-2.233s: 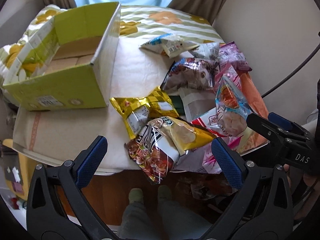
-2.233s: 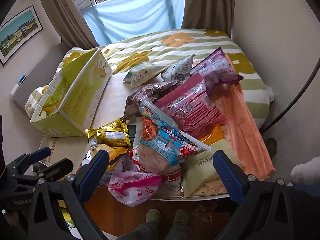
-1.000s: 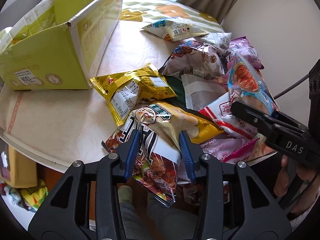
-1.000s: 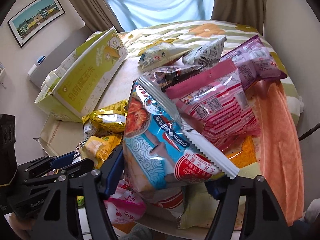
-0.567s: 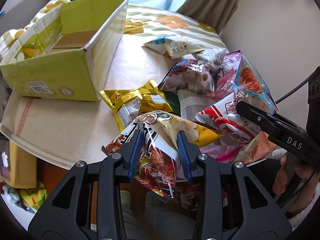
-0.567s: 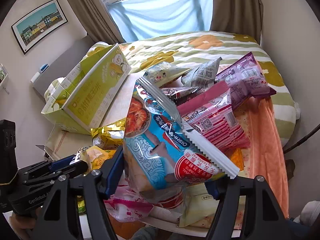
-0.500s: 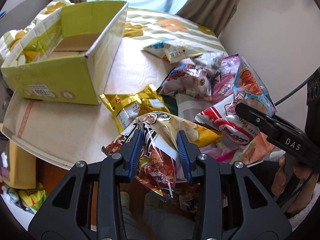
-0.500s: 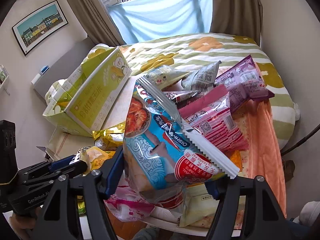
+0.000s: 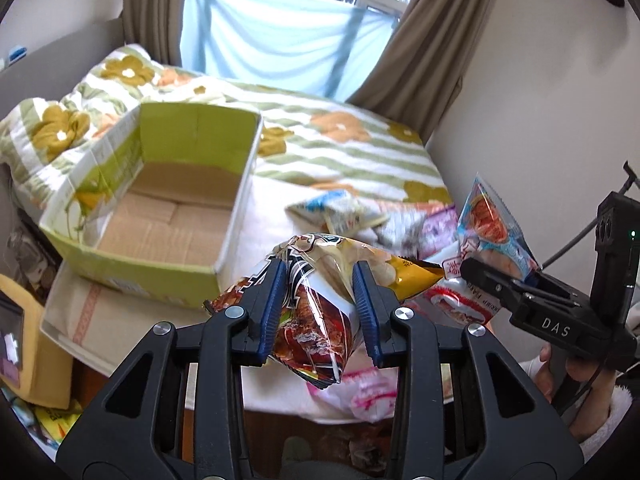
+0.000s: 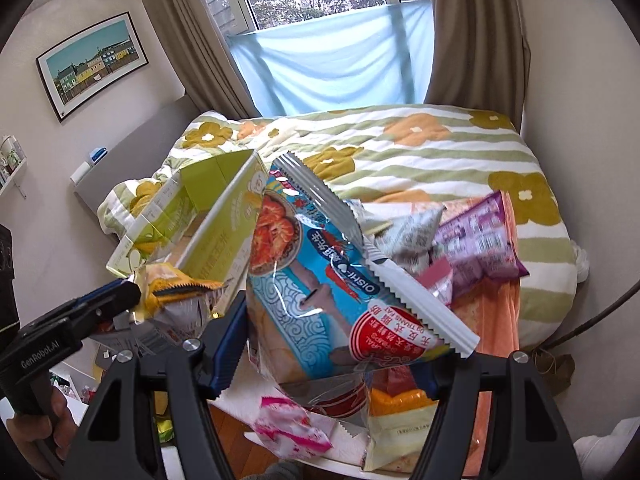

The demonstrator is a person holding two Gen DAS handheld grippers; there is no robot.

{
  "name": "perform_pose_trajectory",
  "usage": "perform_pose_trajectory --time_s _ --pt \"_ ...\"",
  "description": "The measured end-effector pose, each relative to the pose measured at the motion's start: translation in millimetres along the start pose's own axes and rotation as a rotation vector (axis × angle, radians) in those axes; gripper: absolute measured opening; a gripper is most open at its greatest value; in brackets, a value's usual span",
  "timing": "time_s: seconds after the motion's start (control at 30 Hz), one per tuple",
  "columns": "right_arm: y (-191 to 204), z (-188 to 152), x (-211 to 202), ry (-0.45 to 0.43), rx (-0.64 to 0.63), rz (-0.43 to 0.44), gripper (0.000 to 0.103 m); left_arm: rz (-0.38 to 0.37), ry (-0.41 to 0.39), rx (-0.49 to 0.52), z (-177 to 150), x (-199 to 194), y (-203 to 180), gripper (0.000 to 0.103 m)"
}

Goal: Organize snacks
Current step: 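Carry both bags into the cardboard box and open both tools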

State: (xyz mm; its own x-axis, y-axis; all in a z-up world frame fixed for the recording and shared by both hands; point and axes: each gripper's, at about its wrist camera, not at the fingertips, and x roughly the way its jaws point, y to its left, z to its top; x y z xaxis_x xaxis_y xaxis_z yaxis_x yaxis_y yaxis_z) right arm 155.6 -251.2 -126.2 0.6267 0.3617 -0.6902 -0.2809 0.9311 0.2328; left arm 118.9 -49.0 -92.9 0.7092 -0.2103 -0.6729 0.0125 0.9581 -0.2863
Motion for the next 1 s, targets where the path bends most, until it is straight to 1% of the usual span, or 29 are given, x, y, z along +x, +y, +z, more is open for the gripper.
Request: perform_pose_trajectory --time_s 0.13,0.17,0.2,0.3,0.37,0.47,0.5,0.57,0.73,0.87,1.0 --pt "31 26 10 -0.023 -0.017 0.018 0.065 -0.003 -0.043 -0.006 33 -5 31 0.031" --pt "42 34 14 -0.030 -0.019 0.023 0.065 0.000 -0.059 -0.008 46 -7 45 0.031" --pt "52 40 17 -0.033 -0.019 0.028 0.065 0.002 -0.065 -0.008 51 -9 52 0.031" --pt "83 61 33 -0.040 -0.017 0.048 0.065 0.015 -0.085 0.002 80 -12 90 0.031" --pt "105 73 46 -0.038 -0.021 0.053 0.065 0.020 -0.084 0.005 93 -10 110 0.031" --pt "132 85 65 -0.025 -0.022 0.060 0.065 0.025 -0.062 0.009 113 -1 150 0.031" --pt "141 88 73 -0.017 -0.019 0.060 0.065 0.027 -0.056 0.012 114 2 156 0.031" --pt "158 92 87 -0.002 -0.008 0.059 0.065 0.034 -0.024 0.026 121 14 181 0.031" --pt "187 90 119 0.046 0.029 0.034 0.065 0.047 0.066 0.059 117 48 221 0.031" --pt "199 82 138 0.094 0.046 0.007 0.065 0.044 0.132 0.104 109 72 241 0.031" --pt "201 76 144 0.126 0.039 -0.019 0.065 0.032 0.172 0.122 103 85 239 0.031"
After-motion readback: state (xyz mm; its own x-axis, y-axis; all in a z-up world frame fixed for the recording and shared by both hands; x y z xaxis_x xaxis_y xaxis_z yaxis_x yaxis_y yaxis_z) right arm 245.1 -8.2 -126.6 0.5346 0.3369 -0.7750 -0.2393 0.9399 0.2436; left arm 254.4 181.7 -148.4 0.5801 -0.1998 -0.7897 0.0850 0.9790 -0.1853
